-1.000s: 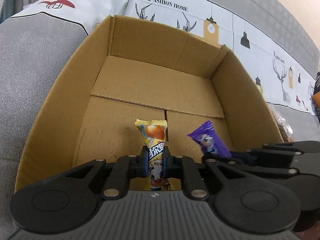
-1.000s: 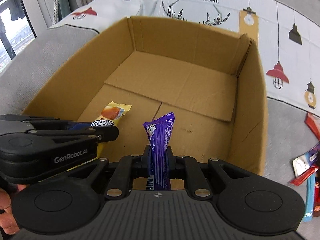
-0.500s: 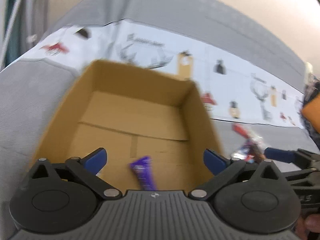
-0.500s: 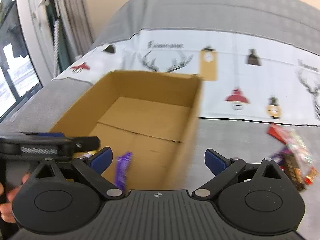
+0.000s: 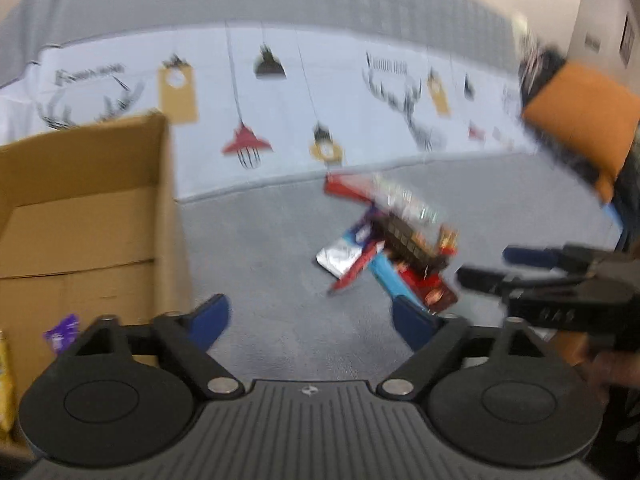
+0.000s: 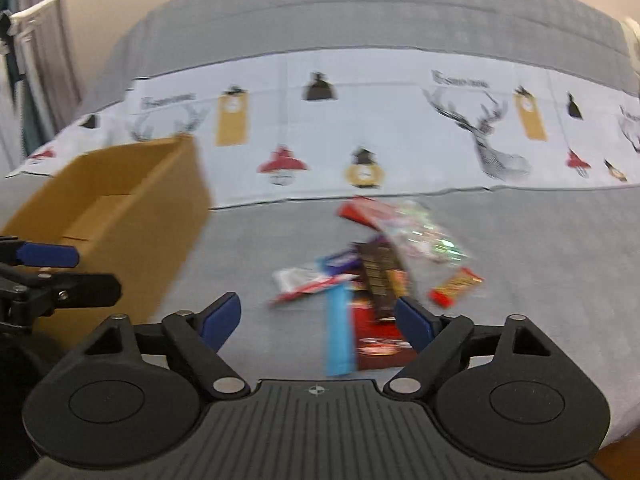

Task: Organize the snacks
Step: 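Move both open tools back to the snack pile, then grasp the red-white stick with the left tool while the right tool grasps the dark chocolate bar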

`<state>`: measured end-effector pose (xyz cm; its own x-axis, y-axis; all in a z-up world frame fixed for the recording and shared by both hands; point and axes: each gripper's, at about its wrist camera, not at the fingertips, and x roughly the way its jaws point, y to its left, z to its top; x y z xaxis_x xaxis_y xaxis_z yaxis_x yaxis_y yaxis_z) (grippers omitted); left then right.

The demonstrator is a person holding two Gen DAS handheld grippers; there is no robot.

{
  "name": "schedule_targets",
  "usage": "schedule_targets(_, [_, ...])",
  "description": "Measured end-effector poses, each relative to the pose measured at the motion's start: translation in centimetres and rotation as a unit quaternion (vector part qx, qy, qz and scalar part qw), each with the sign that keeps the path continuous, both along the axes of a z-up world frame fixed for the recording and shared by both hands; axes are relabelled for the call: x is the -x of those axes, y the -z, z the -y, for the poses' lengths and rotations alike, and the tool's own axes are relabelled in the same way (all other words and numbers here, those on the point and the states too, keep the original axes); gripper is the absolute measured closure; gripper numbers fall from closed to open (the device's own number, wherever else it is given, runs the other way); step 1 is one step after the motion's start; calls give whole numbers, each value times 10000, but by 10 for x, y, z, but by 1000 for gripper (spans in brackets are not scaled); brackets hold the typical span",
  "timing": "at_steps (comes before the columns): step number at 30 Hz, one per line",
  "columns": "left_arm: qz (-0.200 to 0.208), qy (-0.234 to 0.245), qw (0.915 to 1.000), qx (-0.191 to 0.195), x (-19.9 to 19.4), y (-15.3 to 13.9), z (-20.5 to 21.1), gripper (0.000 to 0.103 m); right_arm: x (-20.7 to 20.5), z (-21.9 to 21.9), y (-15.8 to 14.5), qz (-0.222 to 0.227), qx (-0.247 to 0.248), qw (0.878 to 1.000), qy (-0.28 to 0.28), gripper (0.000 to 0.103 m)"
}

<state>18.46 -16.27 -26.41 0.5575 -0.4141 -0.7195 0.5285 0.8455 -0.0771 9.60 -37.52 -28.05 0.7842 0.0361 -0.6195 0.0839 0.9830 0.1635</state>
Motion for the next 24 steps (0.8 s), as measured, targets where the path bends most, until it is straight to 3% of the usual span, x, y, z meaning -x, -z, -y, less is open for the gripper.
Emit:
schedule_targets(3, [-166, 219, 9992, -276, -19, 25, 35, 36, -10, 28, 27, -124, -249, 9995, 172, 27])
schedule_targets(7, [-255, 341, 9984, -378, -48, 59, 74, 38, -31, 57, 56, -516, -601, 9965, 263, 43])
schedule_targets(11, [-363, 391, 9975, -466, -74, 88, 96, 41, -46, 73, 68, -534, -781, 9953, 217, 43])
schedule_targets(13, [-541, 383, 9969, -418, -85, 100, 99, 54, -55, 76, 74, -597, -798, 9949, 184, 43])
schedule_targets(17, [-371, 541, 9975, -267, -85, 106, 96, 56, -76, 71, 85, -677, -902, 9936, 15, 43])
schedule_targets(19, [-304, 513, 9977, -316, -84, 105, 94, 78, -85, 66, 88, -664, -932, 9934, -96, 43])
schedule_targets(21, [-457, 468, 9977, -185, -86, 103, 88, 91, -91, 59, 88, -635, -906, 9937, -154, 43])
schedule_targets(24, [-740, 387, 9965, 43, -87, 99, 76, 95, -93, 49, 85, -560, -809, 9949, -210, 43])
